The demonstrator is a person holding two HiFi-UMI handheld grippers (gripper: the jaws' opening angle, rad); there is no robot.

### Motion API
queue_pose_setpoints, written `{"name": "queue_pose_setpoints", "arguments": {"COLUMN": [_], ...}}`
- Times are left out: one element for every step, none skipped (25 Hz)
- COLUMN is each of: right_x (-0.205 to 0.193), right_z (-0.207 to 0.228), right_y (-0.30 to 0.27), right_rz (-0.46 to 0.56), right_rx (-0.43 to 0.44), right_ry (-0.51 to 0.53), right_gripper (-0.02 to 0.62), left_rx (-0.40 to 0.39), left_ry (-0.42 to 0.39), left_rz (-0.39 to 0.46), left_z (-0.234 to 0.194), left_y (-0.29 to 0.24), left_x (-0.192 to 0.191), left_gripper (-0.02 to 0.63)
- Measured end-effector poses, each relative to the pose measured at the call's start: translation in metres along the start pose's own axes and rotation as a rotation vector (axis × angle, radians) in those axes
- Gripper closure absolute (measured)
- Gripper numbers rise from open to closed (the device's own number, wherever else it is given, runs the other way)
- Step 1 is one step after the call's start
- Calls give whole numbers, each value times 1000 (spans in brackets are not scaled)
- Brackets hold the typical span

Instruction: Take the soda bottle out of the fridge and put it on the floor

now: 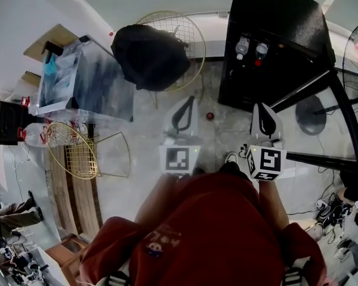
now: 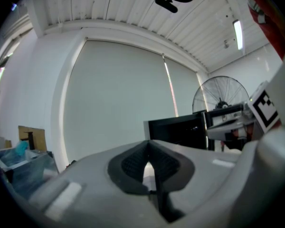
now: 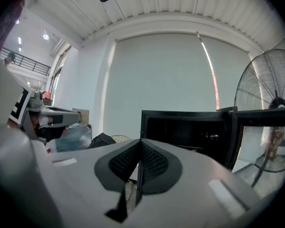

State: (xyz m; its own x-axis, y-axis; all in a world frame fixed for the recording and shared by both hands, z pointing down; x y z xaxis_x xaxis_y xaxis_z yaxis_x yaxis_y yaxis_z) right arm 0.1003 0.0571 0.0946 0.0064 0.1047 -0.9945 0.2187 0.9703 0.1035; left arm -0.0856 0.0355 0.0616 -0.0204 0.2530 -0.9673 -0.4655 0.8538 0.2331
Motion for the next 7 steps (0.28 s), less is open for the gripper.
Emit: {"name": "queue_pose_setpoints", "arguments": {"right_x": [0,0,0,1,1,0,0], "right_z": [0,1,1,1,1,1,2], "right_y": [0,0,0,0,0,0,0], "right_rz": [0,1,1,1,1,1,1], "right_rx": [0,0,0,0,0,0,0], "right_ry": [0,0,0,0,0,0,0], "right_gripper": [595,595,595,595,595,595,595], "left_rx": [0,-3,-5,-4,-2,1,3], "left_ry": [-2,-8,-11,-9,-4,1,6], "left_rz": [0,-2,-5,-7,-8,-9,-10], "left_z": [0,0,0,0,1,1,1], "left_y": [0,0,0,0,0,-1,-1], "left_x": [0,0,0,0,-1,-1,-1], "left_gripper": [606,606,606,606,606,606,606]}}
Point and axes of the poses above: the fingertips, and each gripper's own axes: y backward along the fingers, z to its right, x out of its top, the point moved 3 cm from there along y, backward along the fingers, and after that the axes turned 15 degrees about z, right-handed, at the moved point
